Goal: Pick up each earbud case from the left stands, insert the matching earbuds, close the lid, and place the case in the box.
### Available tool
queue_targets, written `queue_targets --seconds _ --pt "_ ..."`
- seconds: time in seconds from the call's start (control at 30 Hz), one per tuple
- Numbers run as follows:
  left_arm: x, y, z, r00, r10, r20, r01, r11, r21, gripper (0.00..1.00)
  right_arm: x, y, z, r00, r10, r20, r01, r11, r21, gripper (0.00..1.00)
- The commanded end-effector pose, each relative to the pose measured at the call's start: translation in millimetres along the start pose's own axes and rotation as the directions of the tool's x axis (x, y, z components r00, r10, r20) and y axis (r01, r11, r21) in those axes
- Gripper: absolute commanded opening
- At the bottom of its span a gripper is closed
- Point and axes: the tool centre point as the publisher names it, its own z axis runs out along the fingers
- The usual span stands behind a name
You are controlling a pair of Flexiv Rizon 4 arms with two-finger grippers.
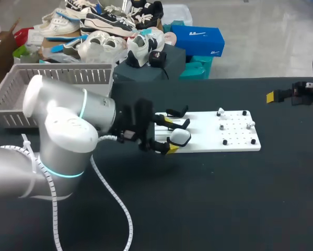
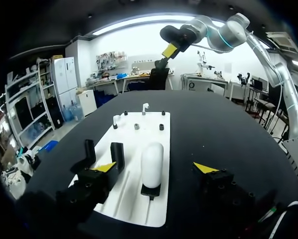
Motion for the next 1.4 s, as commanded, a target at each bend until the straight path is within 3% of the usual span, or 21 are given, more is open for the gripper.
queue_targets --seconds 0.03,0.33,0.47,0.57,0.83,0.87,1.0,1.07,1.4 --pt "1.7 4.4 3 1.0 -0.003 -0.001 0.003 0.999 0.033 0.96 0 -1 0 1.0 -0.001 -0.002 0.001 1.0 -0.002 1.0" --pt "4.7 3.8 3 1.0 -0.003 0.025 0.001 0.997 0.073 0.97 0 -1 0 1.0 -0.001 -0.002 0.001 1.0 -0.002 1.0" --pt "5.1 2.5 3 1.0 -0.005 0.03 0.002 0.997 0.079 0.94 0 -1 0 1.0 -0.001 -0.002 0.001 1.0 -0.002 1.0" --pt "4.9 1.6 4 0.999 -0.004 0.032 0.001 0.996 0.084 0.84 0 -1 0 1.0 -0.001 -0.002 0.001 1.0 -0.002 1.0" --pt "5.3 -1.6 9 0.999 -0.005 0.032 0.003 0.996 0.09 0.8 0 -1 0 1.0 -0.001 -0.002 0.001 1.0 -0.002 1.0" --pt "5.3 -1.8 9 0.999 -0.007 0.032 0.004 0.996 0.089 0.72 0 -1 0 1.0 -0.001 -0.002 0.001 1.0 -0.002 1.0" --pt "3.8 -0.1 12 0.999 -0.026 0.031 0.023 0.996 0.087 0.62 0 -1 0 1.0 -0.001 -0.002 0.001 1.0 -0.002 1.0" --pt "3.3 1.3 13 0.999 -0.03 0.03 0.028 0.996 0.085 0.53 0 -1 0 1.0 -0.001 -0.002 0.001 1.0 -0.002 1.0" --pt "3.4 5.0 15 0.999 -0.045 0.026 0.043 0.996 0.082 0.44 0 -1 0 1.0 -0.001 -0.002 0.001 1.0 -0.002 1.0"
